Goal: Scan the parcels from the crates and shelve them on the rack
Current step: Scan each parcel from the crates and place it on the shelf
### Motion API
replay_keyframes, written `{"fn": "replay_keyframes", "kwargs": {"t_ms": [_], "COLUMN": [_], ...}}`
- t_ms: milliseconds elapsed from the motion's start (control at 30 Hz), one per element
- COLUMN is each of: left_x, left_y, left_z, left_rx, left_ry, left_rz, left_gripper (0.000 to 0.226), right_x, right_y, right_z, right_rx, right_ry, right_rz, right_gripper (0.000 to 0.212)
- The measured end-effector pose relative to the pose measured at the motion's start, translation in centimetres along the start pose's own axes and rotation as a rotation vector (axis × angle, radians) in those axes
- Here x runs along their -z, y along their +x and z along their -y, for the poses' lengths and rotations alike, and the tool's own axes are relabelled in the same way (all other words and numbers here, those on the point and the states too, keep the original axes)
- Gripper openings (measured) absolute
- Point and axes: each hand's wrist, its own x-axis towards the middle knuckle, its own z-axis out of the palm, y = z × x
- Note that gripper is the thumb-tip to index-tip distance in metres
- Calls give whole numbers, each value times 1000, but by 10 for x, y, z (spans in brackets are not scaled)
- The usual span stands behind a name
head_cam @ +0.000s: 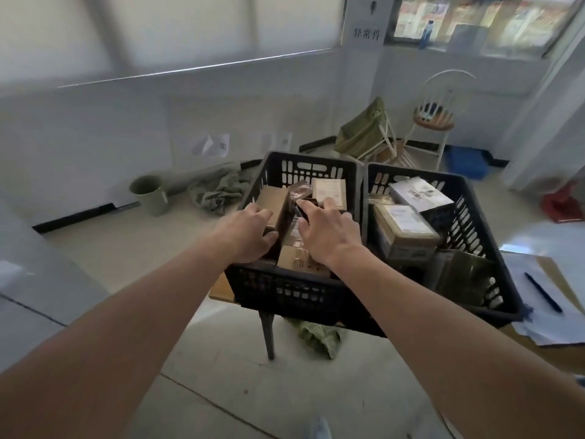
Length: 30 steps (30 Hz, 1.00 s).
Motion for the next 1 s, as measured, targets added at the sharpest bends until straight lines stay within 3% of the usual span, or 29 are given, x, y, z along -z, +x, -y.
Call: {"fn": "replay_keyframes", "kwargs": {"t_ms": [400, 800, 1000], "left_x": [-43, -98, -110], "left_y": [135, 193, 206], "left_z": [12, 44, 47], "left_rx": [171, 213, 223], "left_ry": [-97, -40, -14], "left_rz": [149, 189, 133], "left_gripper": [58, 60, 93], "right_x": [-42, -86, -91], "right_y": [150, 205, 209], "right_z": [-33, -37, -41], "right_rx": [89, 35, 5], "right_ry": [-5, -5, -15], "right_rz": [58, 107, 115], "right_gripper": [43, 46, 47]}}
